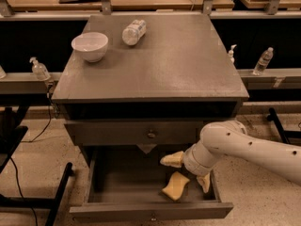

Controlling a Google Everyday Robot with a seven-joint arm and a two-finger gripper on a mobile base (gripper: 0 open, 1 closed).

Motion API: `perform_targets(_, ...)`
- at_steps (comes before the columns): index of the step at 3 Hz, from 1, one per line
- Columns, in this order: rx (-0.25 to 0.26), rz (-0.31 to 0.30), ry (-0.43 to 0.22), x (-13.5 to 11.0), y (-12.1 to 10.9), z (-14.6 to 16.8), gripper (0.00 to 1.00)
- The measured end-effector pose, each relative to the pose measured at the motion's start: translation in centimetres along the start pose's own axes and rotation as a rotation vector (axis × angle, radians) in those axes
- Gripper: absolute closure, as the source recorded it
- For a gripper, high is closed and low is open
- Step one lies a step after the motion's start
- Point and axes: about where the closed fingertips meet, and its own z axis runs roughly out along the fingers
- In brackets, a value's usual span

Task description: Pick sponge from middle drawer and place on counter

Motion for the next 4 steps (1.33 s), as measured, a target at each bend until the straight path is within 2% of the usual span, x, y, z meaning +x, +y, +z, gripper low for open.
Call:
perform_targets(1, -0.070, -0.057, 0.007, -0.5, 0.1, 2.0, 0.00)
perform_targets(2, -0.183, -0.151, 0.016, -0.5, 1.6, 6.4, 0.00)
perform_targets(3, -0.225, -0.236, 0.026, 0.8, 3.1, 10.1, 0.00)
perform_targets(4, -0.221, -0.330, 0.049, 2.0, 2.8, 12.3, 0.00)
